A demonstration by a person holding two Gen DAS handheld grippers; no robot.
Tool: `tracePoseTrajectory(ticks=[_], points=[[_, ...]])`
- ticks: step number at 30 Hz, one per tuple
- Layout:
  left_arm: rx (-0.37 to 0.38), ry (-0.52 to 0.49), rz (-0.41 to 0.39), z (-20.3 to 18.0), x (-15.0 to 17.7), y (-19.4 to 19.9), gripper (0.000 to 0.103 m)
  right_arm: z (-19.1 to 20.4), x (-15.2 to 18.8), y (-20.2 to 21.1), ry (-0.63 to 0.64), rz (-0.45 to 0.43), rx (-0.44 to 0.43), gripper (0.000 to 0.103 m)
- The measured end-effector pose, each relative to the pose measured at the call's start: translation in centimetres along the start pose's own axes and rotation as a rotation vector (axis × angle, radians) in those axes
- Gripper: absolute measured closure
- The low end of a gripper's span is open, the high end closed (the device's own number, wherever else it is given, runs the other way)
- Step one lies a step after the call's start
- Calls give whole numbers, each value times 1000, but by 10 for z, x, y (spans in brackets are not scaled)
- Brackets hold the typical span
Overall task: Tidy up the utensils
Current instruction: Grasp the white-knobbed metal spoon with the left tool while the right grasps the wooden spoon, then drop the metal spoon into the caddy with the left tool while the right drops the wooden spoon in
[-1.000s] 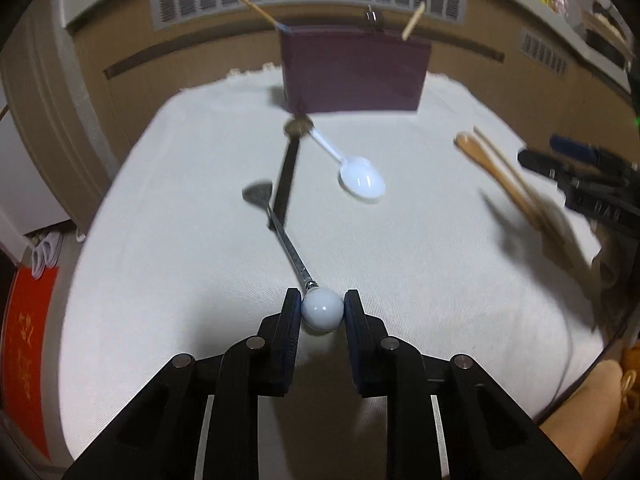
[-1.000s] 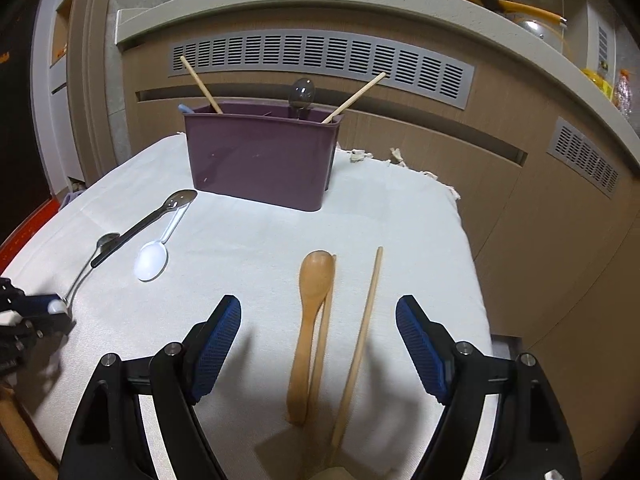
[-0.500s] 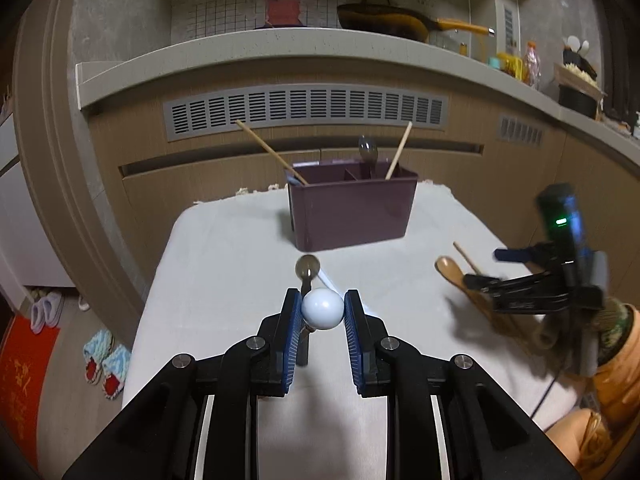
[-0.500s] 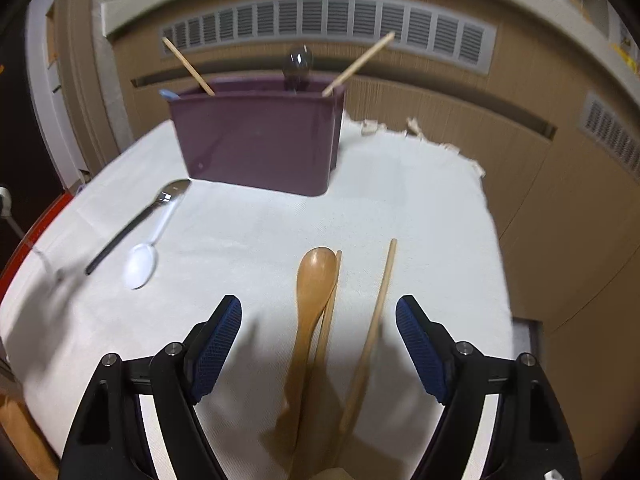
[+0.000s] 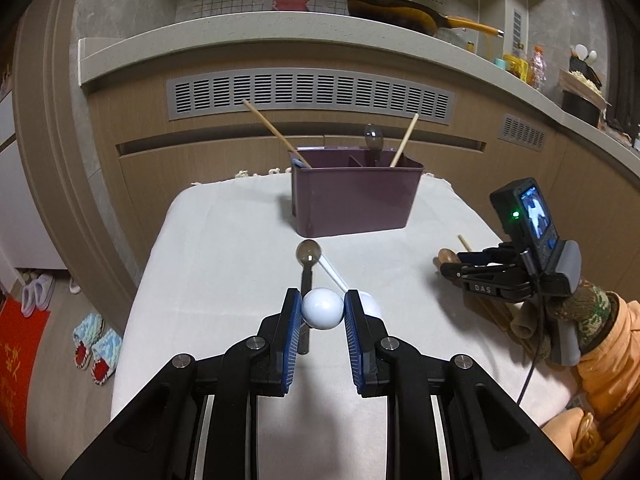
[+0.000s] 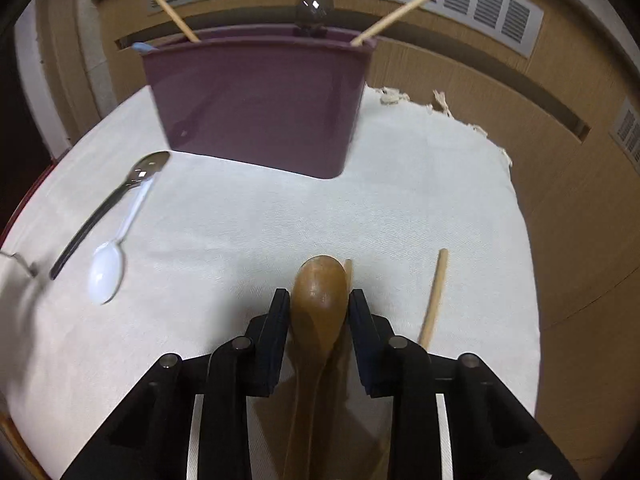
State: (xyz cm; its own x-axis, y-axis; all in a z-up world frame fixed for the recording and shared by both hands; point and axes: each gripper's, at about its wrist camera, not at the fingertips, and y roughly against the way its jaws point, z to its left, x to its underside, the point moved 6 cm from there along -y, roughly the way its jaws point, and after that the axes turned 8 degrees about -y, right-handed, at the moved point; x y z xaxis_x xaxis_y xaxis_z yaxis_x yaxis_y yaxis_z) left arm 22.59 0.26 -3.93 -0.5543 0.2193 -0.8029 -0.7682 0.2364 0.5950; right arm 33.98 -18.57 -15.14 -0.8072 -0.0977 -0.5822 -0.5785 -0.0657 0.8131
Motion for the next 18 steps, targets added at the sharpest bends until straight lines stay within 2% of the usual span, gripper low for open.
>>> tracePoseTrajectory(ticks=[12,15,18], points=[[63,-21,-39,-18,-14,18,80,8,10,103,10,-165,-97,75],[130,13,-65,-20,-37,27,80,17,-3,135,-4,-219,-168,75],[189,46,-148,-18,-78,45,80,26,-33,182,9,-343,-207,75]])
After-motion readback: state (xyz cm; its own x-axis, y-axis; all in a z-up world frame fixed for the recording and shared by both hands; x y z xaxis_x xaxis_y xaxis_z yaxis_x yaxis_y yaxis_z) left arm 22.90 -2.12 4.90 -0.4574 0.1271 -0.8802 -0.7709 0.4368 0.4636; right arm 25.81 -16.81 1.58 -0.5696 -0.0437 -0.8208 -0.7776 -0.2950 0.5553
